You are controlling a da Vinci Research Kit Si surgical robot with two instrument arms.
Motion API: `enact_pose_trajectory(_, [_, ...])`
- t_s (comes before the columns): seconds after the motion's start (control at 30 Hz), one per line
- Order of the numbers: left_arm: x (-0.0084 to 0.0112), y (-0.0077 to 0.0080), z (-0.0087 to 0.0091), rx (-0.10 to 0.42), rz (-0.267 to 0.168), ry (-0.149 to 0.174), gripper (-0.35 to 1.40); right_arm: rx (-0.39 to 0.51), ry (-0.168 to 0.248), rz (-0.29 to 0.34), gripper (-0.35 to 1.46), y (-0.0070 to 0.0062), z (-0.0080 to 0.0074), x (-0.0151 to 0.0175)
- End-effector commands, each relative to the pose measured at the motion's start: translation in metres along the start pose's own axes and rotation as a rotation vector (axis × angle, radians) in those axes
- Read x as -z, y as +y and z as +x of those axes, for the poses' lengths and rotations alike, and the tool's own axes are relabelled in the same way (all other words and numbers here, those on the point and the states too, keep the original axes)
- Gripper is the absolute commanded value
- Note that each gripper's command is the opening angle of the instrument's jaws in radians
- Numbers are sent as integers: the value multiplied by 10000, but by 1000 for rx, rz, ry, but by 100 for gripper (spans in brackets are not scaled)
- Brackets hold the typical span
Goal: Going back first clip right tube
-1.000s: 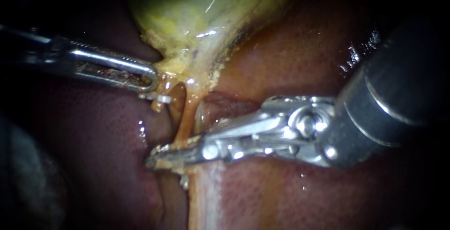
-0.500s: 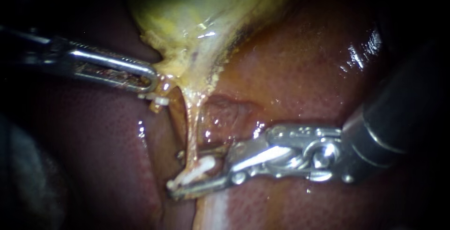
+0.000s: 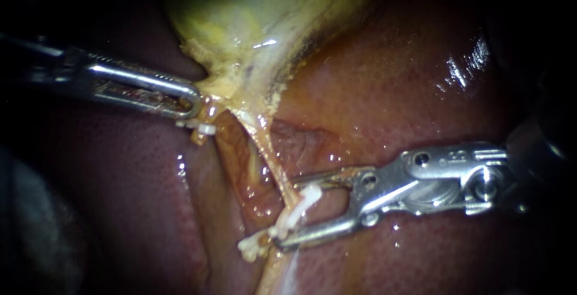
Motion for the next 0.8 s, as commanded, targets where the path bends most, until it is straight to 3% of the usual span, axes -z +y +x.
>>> enact_pose_trajectory(0.03, [0,0,0,1,1,0,-35,0,0,1,50,0,0,0])
enact_pose_trajectory(0.23, [-1,0,0,1,2,0,-35,6,1,-7,50,4,-1,-6])
enact_pose_trajectory(0.43, [-2,0,-1,0,4,-2,-35,7,1,-11,50,21,1,-51])
enact_pose_trajectory(0.6, [-2,0,-1,0,4,-2,-35,9,28,14,50,24,-11,-78])
enact_pose_trajectory(0.8, [-2,0,-1,0,4,-2,-35,8,34,16,50,25,-19,-82])
